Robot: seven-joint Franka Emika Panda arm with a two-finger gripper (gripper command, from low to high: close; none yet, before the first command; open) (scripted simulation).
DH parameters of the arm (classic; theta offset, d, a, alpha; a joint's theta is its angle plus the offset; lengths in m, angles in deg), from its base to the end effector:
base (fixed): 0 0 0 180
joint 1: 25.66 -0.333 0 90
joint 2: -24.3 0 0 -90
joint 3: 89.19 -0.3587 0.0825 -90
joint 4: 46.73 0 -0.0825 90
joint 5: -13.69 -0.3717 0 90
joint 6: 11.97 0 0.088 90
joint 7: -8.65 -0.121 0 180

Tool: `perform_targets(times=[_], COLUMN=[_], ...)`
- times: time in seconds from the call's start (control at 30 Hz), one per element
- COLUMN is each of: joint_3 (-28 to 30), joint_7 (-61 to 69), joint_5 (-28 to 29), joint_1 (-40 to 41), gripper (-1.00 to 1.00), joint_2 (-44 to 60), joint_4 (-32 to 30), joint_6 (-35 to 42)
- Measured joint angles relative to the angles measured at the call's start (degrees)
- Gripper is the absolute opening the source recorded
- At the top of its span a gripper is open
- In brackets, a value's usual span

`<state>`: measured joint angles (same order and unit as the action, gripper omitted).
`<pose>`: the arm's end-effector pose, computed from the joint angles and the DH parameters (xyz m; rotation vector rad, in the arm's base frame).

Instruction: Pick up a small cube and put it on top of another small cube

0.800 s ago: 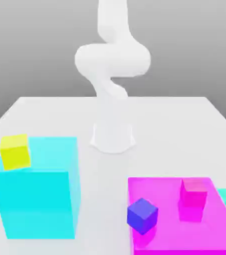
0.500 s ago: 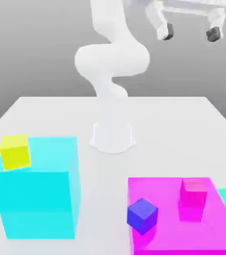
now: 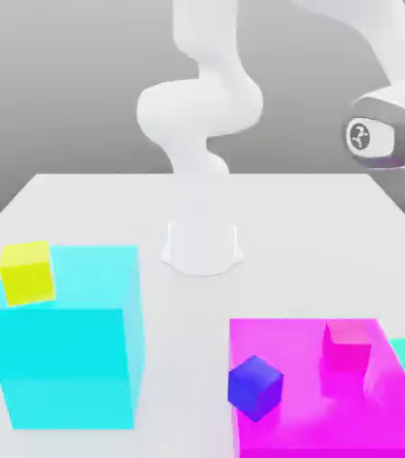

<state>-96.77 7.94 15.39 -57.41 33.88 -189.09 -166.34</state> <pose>0.3718 0.3064 0.2673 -2.9299 -1.0665 -0.0601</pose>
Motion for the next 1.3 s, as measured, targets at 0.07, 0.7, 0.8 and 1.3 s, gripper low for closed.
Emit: perform_targets(times=[0.07, 0.7, 0.8, 1.3], joint_3=[0.2, 1.23, 4.86, 12.19], joint_7=[0.27, 3.63, 7.79, 15.01], joint_5=[2.51, 1.34, 0.23, -2.36], joint_1=[-1.33, -0.2, 4.81, 19.62], gripper=[0.0, -1.0, -1.0, 1.0], joint_2=[4.15, 1.4, -3.67, -6.11], joint_4=[-0.14, 0.89, 3.14, 3.52], joint_6=[-2.34, 1.13, 7.47, 12.15])
